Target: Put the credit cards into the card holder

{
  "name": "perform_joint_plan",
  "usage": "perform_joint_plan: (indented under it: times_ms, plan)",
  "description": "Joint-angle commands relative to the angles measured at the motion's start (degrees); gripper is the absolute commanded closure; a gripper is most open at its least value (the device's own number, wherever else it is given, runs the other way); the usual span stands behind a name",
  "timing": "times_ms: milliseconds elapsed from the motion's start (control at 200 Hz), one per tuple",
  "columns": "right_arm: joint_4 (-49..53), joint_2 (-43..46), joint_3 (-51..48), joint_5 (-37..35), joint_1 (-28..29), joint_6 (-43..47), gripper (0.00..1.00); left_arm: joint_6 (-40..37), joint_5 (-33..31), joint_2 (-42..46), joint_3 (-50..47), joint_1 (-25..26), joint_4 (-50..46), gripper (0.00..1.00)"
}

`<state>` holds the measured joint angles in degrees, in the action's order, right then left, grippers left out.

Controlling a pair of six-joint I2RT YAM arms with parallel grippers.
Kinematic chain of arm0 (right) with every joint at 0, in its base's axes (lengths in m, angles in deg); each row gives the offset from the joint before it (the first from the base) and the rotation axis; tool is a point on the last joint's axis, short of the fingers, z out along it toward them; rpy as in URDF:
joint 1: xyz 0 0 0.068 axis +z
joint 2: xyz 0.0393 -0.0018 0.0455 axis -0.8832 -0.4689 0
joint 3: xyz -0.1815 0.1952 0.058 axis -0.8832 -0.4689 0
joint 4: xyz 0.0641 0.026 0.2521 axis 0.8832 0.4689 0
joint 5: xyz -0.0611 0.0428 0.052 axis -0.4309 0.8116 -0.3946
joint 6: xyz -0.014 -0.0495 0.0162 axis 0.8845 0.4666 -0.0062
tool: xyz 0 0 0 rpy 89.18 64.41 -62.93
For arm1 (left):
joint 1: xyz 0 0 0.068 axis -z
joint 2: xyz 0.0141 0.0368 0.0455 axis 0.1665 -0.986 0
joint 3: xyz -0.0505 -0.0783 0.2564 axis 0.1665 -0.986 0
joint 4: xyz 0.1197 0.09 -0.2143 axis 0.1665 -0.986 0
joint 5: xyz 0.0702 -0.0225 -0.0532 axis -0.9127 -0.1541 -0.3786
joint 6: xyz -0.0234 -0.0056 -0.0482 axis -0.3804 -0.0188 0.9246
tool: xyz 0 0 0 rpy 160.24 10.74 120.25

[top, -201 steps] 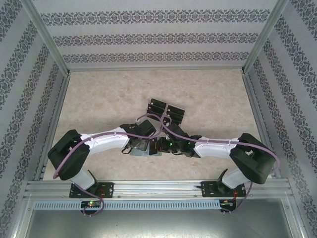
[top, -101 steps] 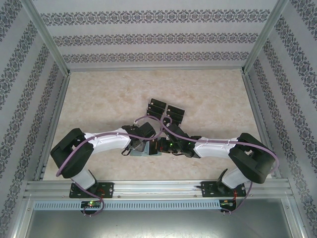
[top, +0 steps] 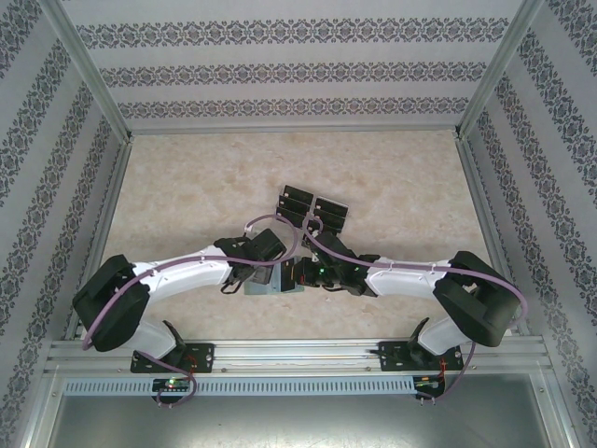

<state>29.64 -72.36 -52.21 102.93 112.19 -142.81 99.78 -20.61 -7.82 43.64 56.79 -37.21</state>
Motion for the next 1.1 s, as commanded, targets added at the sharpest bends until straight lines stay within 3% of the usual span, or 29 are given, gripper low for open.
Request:
perform_joint_plan:
  times_ms: [0, 1094]
  plan:
    - [1.1, 1.3, 1.8, 1.3, 0.1, 1.0, 1.00, -0.5, 0.3, 1.1, -1.0, 0.4, -1.1, 0.19]
    - [-10.9, -4.0, 1.8, 3.7, 0.1, -0.5, 1.00, 3.9, -3.0, -1.2, -6.3, 0.4, -4.0, 0.21]
